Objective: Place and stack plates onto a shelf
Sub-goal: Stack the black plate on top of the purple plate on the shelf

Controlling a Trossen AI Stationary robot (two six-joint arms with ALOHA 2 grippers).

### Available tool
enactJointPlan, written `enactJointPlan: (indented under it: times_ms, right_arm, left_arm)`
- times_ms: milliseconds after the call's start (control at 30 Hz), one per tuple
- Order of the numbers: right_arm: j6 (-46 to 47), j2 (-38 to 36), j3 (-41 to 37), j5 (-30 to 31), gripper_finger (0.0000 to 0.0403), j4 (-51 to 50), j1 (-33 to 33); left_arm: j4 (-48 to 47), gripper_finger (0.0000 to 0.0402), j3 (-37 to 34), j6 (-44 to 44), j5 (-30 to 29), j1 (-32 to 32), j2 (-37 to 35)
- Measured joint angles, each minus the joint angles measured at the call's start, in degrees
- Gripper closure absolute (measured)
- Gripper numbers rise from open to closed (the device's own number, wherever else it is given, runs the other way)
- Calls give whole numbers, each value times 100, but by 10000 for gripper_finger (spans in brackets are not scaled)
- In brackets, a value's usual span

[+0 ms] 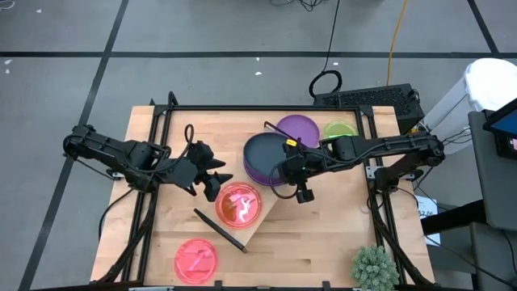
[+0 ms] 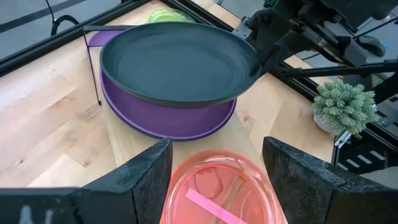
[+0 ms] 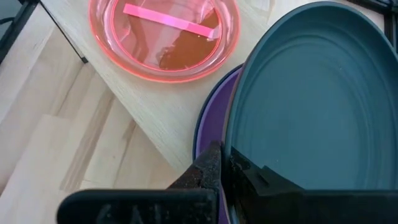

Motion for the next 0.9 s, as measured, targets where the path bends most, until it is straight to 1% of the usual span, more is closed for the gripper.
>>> enactJointPlan:
  times_ms: [333,733,900]
  right_arm:
    - [-145,-2,-271,-17,399,274,-72]
    - [-164,-26,-279,20,399,313,-75]
    - [-474,-26,-279,24,399,317,-73]
  left_arm:
    - [0,147,0,41,0,0,0]
    - [-1,147,0,69,0,3,0]
    - [-4,147,0,82,0,2,0]
